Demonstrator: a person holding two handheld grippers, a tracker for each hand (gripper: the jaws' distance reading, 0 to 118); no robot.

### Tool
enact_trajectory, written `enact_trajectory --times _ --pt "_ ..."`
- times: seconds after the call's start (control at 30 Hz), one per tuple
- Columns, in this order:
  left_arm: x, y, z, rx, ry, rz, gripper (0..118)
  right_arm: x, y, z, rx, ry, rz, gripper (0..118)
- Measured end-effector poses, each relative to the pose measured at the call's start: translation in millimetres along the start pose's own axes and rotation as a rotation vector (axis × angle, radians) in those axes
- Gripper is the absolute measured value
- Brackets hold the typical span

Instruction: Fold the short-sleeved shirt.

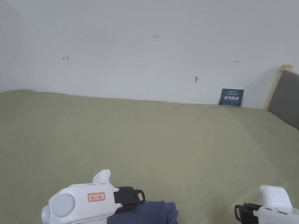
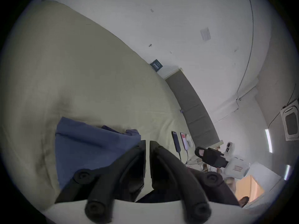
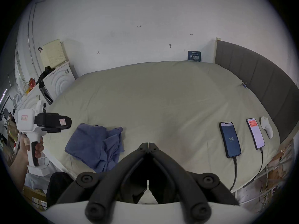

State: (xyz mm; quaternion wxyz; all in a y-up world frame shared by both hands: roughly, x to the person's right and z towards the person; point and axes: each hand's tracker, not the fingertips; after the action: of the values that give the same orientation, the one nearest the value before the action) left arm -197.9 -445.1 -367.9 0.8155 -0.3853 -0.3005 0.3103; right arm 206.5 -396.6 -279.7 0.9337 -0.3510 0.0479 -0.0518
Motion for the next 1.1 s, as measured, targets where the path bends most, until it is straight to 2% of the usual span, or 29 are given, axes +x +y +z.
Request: enact_trajectory --times 0.13,0.23,0.33,0.37,0.4,0.43,0.5,0.6,0.7,0.87,1.0,1.07,1.1 --pt "-8 -19 -26 -0.063 -0.042 0.051 9 -4 1 2 0.005 0.015 0.003 0" --pt "-8 -40 -57 -0.151 0.005 0.014 9 -8 1 5 0.012 0.012 0.016 0" --pt "-26 -65 -98 -0.288 0.025 0.045 9 -14 -1 5 0.025 0.01 0.028 0" --pt "-30 -75 -107 -0.286 0.084 0.075 8 -17 -2 1 0.023 0.004 0.033 0" --pt "-37 -85 -112 -0.26 0.045 0.109 6 -20 -3 -4 0.013 -0.003 0.038 0" --pt "-40 -88 -107 -0.175 -0.064 0.162 6 -22 -4 -11 0.0 -0.001 0.038 0" --pt "-33 -88 -107 -0.176 -0.011 0.179 6 -27 -6 -23 -0.025 0.013 0.032 0" --pt "-10 -78 -99 -0.216 0.032 0.073 6 -38 -5 -41 -0.056 0.019 0.049 0" --pt "7 -63 -74 -0.239 0.01 0.009 6 -55 -1 -51 -0.077 0.03 0.06 0" --pt "8 -28 -1 -0.156 -0.021 -0.044 6 -105 8 -71 -0.113 0.127 0.115 0" --pt "-28 -7 52 -0.068 0.091 -0.071 6 -144 8 -109 -0.223 0.243 0.137 0" --pt "-51 1 69 -0.061 0.134 -0.017 6 -151 0 -144 -0.32 0.184 0.173 0" --pt "-63 3 76 -0.045 0.138 0.005 6 -150 -8 -163 -0.347 0.091 0.215 0"
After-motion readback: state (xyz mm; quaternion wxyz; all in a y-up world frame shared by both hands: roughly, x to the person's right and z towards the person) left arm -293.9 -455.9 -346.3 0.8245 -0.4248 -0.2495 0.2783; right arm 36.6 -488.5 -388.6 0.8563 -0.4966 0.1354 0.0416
